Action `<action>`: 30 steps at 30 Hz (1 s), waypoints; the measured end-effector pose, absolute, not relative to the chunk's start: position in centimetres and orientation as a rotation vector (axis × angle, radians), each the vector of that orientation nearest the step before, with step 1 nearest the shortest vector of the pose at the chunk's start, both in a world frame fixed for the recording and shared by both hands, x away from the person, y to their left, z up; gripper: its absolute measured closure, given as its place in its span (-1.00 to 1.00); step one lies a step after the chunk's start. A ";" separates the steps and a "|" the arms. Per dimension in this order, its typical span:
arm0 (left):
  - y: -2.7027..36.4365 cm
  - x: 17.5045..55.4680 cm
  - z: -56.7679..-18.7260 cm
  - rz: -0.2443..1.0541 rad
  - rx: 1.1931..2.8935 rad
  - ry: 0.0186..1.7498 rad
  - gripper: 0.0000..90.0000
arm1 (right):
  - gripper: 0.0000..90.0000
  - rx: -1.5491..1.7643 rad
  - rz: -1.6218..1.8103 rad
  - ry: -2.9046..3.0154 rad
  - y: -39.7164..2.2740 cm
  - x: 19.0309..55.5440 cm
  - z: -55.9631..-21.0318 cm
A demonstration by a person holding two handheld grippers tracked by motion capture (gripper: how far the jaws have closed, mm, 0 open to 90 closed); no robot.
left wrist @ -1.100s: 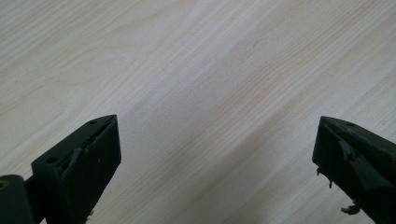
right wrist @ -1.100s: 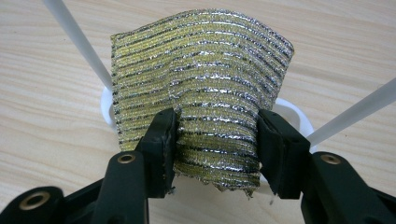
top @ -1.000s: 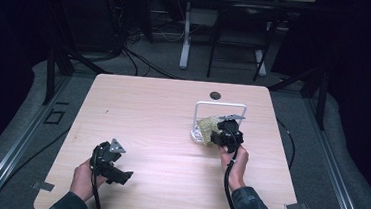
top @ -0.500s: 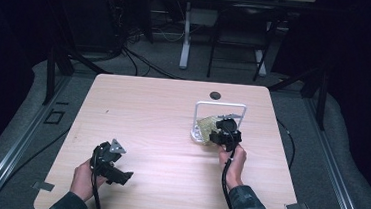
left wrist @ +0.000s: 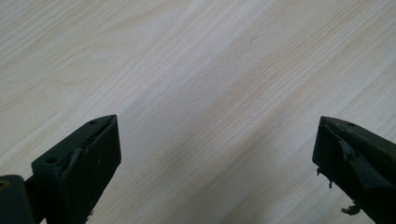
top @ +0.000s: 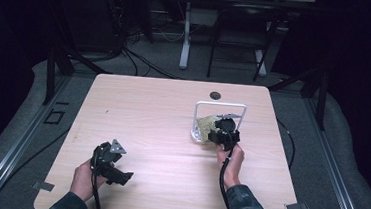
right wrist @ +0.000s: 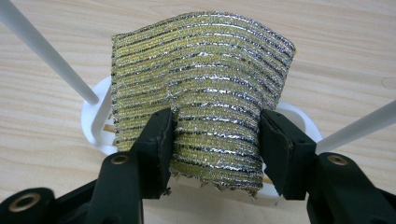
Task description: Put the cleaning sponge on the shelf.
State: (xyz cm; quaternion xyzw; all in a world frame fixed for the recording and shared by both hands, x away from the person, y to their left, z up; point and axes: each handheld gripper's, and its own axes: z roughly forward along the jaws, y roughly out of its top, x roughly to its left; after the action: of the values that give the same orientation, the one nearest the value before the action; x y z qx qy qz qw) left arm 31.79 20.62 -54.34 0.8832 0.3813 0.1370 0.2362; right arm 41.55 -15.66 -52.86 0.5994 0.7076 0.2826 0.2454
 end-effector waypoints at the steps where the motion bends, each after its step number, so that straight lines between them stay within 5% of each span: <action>1: 20.6 31.8 -54.3 0.376 2.423 1.045 -0.97 | 0.04 1.637 0.769 1.932 -15.7 41.6 -52.9; 30: 20.7 31.8 -54.4 0.373 2.420 1.047 -0.97 | -0.11 1.630 0.715 1.975 -15.0 42.4 -54.1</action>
State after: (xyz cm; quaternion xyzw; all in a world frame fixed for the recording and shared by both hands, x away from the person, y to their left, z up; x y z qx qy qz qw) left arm 31.82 20.65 -54.38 0.8829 0.3819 0.1361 0.2370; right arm 42.36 -15.01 -54.10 0.5953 0.7213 0.2611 0.2390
